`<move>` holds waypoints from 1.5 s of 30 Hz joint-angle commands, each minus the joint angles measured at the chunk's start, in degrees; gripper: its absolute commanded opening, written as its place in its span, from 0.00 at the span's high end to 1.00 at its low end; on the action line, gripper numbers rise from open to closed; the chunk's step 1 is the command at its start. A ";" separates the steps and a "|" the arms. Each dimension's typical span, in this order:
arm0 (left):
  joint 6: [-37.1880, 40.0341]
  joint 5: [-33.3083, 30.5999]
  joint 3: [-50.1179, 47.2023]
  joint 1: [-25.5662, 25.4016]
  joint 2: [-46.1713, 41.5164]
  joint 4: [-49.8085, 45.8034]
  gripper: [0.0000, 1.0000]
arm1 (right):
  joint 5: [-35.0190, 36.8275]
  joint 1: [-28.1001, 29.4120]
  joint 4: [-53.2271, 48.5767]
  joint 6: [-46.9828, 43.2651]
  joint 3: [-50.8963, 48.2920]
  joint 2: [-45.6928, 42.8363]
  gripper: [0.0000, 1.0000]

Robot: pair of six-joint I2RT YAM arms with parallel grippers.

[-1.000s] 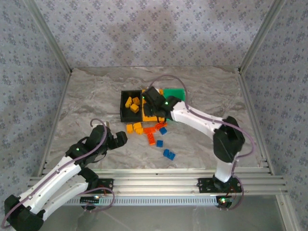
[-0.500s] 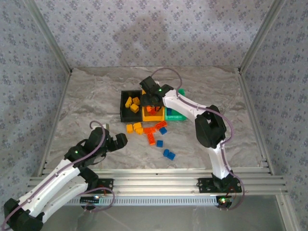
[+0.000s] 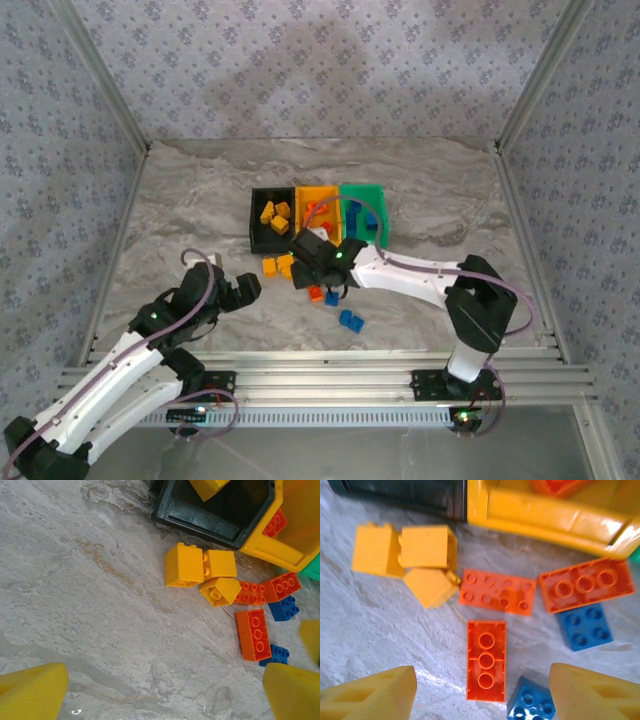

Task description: Sort the legos into containers by color

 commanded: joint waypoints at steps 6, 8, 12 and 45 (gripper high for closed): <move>-0.16 -1.45 0.47 0.51 -0.64 -1.48 0.00 | 0.91 0.93 1.59 1.60 0.67 7.00 0.31; -0.18 -1.40 0.20 0.45 -0.64 -1.42 0.00 | 0.92 0.79 0.57 1.07 1.95 8.81 0.34; -0.16 -1.48 0.11 0.52 -0.68 -1.37 0.00 | 1.00 0.34 -1.21 1.68 3.13 11.56 0.39; -1.39 1.74 -2.66 0.54 0.33 2.23 0.00 | 3.80 -12.10 0.24 -4.47 20.72 12.16 0.64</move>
